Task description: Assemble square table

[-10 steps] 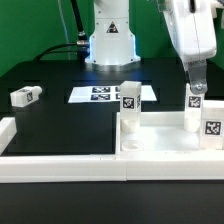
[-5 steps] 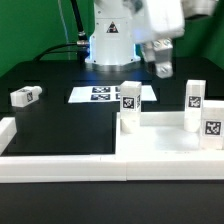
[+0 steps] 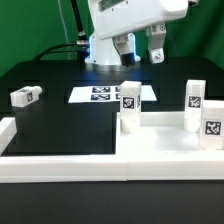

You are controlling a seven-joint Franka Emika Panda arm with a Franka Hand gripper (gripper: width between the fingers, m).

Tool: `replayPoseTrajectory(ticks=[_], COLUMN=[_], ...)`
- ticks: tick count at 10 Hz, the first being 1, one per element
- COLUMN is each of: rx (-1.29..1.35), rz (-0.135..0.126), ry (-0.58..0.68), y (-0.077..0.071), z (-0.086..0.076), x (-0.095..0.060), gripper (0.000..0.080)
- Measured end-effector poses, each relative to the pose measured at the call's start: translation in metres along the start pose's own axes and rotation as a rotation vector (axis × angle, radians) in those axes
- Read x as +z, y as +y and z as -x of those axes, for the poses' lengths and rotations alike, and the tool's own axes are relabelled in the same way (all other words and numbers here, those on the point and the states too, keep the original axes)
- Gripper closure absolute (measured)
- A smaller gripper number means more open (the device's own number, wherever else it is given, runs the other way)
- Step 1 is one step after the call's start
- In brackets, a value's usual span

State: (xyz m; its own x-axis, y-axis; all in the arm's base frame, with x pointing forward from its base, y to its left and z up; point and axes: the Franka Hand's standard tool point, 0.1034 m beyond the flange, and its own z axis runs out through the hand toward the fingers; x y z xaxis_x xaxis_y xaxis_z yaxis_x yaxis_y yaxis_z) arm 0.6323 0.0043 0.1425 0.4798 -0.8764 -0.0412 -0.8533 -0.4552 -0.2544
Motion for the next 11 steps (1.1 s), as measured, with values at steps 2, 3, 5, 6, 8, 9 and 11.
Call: replayPoseTrajectory(ticks=[2,3,5,6,8,9,11], rx=[-0.234,-0.303,-0.577,-0.574,-0.571,-0.573,-0.572], rz=[-0.008,0.001,0.037,0.054,0.059,0.060,0.060], ry=[0.009,0.005,-0.018,-0.059,-0.038,-0.038,-0.038], y=[0.020,0.040,0.101,0.123,0.126,0.126,0.127], z=[-0.017,-0.023,-0.056,-0.068,-0.074,-0.073,-0.074], x=[-0.005,-0.010,-0.019,-0.016,-0.012,-0.012,-0.012], gripper=[0.0150,0.0150,0.0150,0.0150,0.0150,0.0150,0.0150])
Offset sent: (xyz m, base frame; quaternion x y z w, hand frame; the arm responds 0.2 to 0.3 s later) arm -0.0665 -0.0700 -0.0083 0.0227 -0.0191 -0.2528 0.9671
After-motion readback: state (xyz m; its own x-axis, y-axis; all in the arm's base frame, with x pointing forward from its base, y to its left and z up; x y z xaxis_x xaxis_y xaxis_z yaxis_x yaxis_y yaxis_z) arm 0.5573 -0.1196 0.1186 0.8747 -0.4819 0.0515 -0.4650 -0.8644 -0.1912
